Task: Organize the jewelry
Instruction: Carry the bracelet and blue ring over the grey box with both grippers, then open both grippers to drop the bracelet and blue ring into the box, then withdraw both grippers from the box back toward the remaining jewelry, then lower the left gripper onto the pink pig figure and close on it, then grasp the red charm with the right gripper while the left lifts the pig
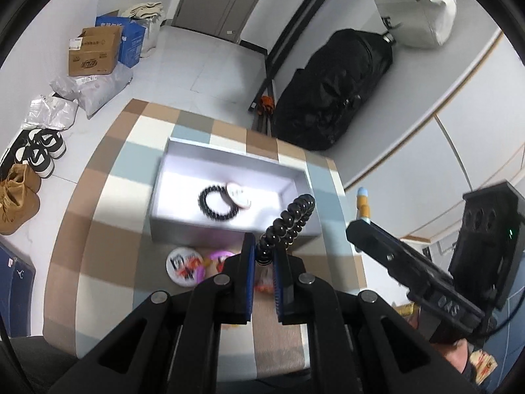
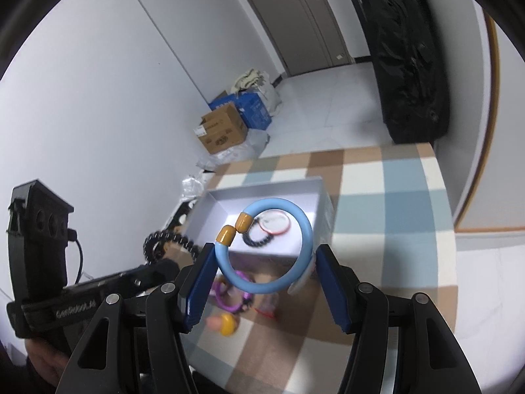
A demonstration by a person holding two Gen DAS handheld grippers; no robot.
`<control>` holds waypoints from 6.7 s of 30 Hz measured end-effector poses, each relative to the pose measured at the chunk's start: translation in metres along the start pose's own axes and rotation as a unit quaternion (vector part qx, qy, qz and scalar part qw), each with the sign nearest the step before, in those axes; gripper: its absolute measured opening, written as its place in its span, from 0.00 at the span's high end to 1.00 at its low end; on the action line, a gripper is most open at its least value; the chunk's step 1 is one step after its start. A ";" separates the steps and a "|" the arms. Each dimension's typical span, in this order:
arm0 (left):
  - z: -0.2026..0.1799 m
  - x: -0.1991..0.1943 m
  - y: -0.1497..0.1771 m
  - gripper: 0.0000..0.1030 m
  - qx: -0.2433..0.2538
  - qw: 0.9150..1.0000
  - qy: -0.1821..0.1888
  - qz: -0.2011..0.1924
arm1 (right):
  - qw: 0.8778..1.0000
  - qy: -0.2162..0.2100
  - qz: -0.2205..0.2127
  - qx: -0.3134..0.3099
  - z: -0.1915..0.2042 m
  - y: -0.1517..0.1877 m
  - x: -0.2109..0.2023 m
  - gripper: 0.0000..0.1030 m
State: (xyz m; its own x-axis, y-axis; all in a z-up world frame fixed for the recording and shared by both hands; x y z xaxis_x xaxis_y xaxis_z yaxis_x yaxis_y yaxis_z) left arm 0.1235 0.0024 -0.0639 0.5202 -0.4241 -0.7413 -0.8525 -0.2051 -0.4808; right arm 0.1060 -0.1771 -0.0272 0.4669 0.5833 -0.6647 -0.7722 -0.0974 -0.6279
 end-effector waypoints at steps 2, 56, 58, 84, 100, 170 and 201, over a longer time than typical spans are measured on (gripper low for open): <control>0.004 0.001 -0.007 0.95 -0.004 1.000 -0.001 -0.002 | 1.000 -0.007 -0.006 -0.003 0.006 -0.007 0.001 0.41; 0.038 0.037 -0.045 0.43 -0.036 0.999 -0.027 0.011 | 0.999 0.021 0.021 0.036 -0.027 -0.050 0.070 0.08; 0.037 0.033 -0.045 0.43 -0.025 0.999 -0.039 0.002 | 0.999 0.023 0.020 0.036 -0.027 -0.049 0.069 0.05; 0.032 -0.001 -0.021 0.24 0.045 0.988 -0.132 -0.064 | 0.999 0.053 -0.005 -0.013 -0.015 -0.023 0.035 0.00; 0.042 -0.011 0.017 0.23 0.031 0.990 -0.128 -0.057 | 0.997 0.068 0.014 -0.037 -0.013 0.022 0.014 0.00; 0.018 0.020 0.069 0.78 0.050 0.997 -0.049 0.043 | 0.997 0.067 0.039 0.009 -0.036 0.046 0.006 0.00; 0.039 -0.013 0.028 0.78 -0.033 0.999 -0.001 -0.022 | 0.977 0.102 0.136 -0.129 0.005 0.082 0.085 0.74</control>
State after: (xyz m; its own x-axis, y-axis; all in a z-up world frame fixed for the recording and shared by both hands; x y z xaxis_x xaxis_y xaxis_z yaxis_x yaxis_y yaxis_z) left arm 0.0946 0.0362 -0.0862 0.5576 -0.4118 -0.7208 -0.8301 -0.2819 -0.4811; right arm 0.0805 -0.1319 -0.1326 0.3564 0.3367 -0.8716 -0.7577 -0.4416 -0.4805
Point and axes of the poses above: each gripper's, at about its wrist camera, not at the fingertips, and x roughly the way its jaws point, z to its left, y to its underside, the point moved 10 cm from there along x, roughly the way its jaws point, and after that the axes turned 3 degrees about z, right-handed, at the moved point
